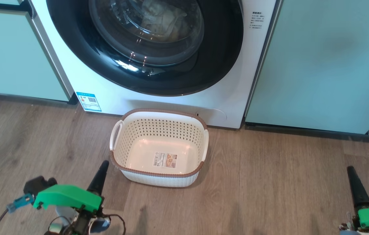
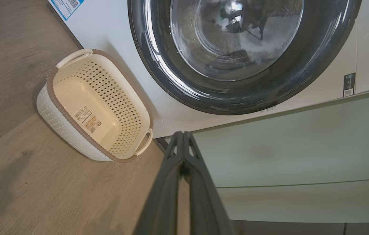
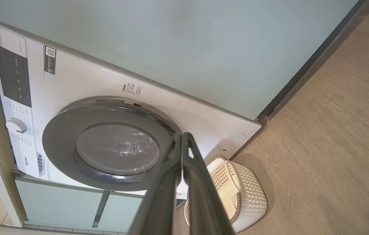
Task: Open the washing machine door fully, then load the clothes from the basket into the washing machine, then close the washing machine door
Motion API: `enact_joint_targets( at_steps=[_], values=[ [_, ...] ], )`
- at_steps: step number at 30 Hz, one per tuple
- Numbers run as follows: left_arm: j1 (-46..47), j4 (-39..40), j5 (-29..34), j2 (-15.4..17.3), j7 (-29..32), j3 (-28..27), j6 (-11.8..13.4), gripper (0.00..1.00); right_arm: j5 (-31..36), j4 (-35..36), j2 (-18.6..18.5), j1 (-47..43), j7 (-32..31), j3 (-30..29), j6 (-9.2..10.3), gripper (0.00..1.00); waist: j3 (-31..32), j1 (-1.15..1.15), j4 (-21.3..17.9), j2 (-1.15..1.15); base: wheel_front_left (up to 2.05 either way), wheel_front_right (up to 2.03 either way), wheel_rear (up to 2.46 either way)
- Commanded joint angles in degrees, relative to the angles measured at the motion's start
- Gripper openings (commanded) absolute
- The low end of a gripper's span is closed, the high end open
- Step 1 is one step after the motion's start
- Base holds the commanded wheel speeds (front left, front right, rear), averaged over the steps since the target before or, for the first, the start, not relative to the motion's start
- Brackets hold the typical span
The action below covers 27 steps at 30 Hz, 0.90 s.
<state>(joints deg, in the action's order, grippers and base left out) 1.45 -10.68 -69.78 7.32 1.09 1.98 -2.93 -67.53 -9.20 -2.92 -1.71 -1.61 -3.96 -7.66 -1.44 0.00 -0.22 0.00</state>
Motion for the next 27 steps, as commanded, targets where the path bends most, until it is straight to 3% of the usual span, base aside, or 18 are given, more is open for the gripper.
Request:
enact_joint_targets(
  at_steps=[1,27],
  values=[
    [3.02,1.14,-1.71,0.18,0.46,-2.0,-0.72,0.0,-1.92,1.23,-1.41,3.4,-0.55,0.32,0.11,0.0,0.05,0.0,0.01,0.0,0.0,0.0,0.0],
    [4.13,-1.93,-16.68,-2.35,3.13,-5.57,-3.36,0.0,-18.8,-2.84,-1.49,6.35,-2.32,-0.16,0.15,0.0,0.88,0.0,0.16,0.0,0.0,0.0,0.0]
  ],
)
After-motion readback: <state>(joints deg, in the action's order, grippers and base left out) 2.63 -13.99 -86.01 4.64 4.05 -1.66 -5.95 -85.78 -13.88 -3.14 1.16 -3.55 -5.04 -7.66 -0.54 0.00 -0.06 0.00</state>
